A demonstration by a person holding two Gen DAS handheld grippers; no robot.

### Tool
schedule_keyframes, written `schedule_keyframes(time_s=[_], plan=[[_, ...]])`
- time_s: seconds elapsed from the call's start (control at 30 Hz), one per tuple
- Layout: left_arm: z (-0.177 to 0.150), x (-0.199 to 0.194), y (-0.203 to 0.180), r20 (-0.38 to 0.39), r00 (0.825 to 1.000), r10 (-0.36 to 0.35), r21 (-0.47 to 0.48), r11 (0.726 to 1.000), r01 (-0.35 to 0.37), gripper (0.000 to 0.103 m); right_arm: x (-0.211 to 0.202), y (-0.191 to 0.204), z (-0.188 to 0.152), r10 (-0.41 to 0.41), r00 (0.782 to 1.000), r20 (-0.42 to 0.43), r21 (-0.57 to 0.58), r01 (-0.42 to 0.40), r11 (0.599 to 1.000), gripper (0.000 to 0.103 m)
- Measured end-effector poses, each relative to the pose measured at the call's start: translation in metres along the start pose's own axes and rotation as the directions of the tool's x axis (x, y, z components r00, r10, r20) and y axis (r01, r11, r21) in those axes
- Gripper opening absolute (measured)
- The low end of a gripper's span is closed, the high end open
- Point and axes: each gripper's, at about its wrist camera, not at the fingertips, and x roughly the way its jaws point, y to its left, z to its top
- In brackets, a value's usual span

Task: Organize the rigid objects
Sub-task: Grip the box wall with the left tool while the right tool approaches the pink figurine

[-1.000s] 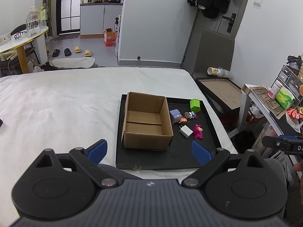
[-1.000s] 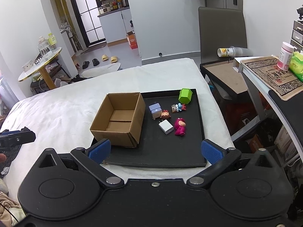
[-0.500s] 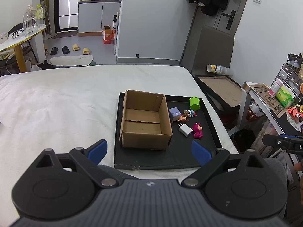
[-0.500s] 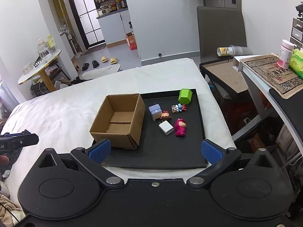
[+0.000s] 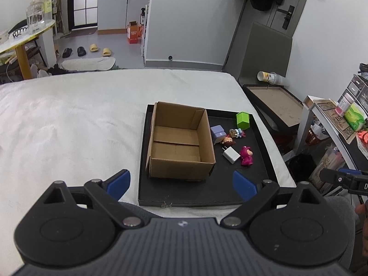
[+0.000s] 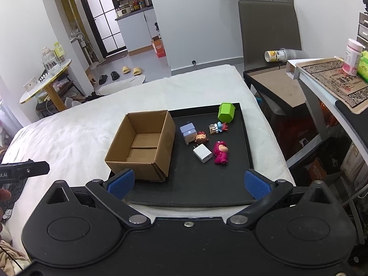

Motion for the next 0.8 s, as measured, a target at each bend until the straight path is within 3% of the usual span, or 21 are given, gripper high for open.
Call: schedule_keyframes(time_s=[0.6, 0.8], plan=[[0.023, 0.069, 0.019, -0.092, 0.994, 0.058, -0.074, 0.995, -0.065, 0.092, 0.062, -0.021, 0.021, -0.025, 0.995, -0.092, 0.045, 0.029, 0.999, 0.098], [0.032, 0.09, 0.019, -0.111, 0.99, 0.086, -0.051, 0.994, -0.092, 0.087, 0.084, -0.026, 0.032, -0.038, 0.993, -0.111, 0.051, 0.044, 0.998, 0.098]])
